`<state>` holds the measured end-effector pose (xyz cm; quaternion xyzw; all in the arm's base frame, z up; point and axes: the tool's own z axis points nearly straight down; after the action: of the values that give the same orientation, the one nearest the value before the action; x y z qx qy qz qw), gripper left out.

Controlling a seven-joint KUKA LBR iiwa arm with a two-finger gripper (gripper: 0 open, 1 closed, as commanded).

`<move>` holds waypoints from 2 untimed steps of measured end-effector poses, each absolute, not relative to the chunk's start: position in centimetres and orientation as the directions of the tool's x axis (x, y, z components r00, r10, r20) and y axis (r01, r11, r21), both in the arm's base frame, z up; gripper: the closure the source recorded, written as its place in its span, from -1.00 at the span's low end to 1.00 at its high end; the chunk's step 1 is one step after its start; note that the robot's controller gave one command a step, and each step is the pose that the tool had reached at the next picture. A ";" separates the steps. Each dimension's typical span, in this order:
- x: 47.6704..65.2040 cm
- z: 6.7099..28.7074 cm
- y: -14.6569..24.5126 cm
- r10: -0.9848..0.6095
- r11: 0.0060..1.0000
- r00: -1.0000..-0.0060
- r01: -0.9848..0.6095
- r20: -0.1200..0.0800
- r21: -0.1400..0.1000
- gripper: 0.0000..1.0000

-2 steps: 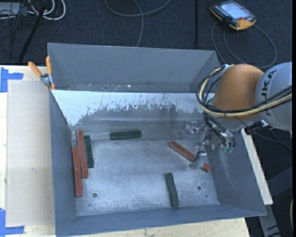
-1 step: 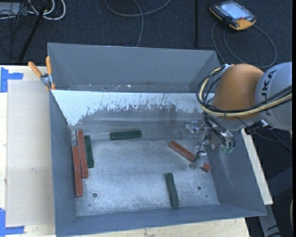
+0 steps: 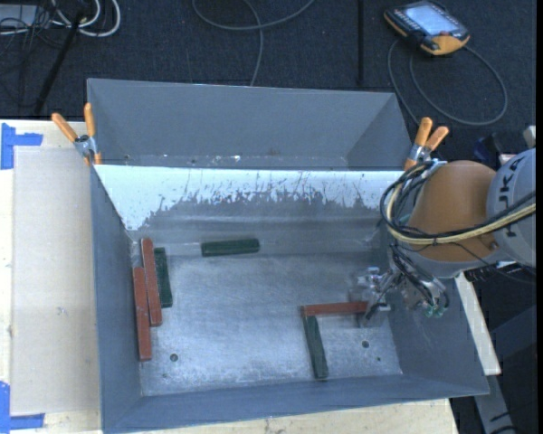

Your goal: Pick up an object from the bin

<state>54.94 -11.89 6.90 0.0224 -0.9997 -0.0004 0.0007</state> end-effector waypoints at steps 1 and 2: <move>54.9 6.9 -11.9 -0.045 0.999 -0.999 -0.045 0.001 0.001 1.00; 54.9 7.0 -11.9 -0.046 0.999 -0.999 -0.046 0.002 0.001 1.00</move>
Offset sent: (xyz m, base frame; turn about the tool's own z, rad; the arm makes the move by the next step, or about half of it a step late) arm 0.0053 0.0007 0.1301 -0.2387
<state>54.93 -11.88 6.98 0.0232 -0.9997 -0.0005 0.0010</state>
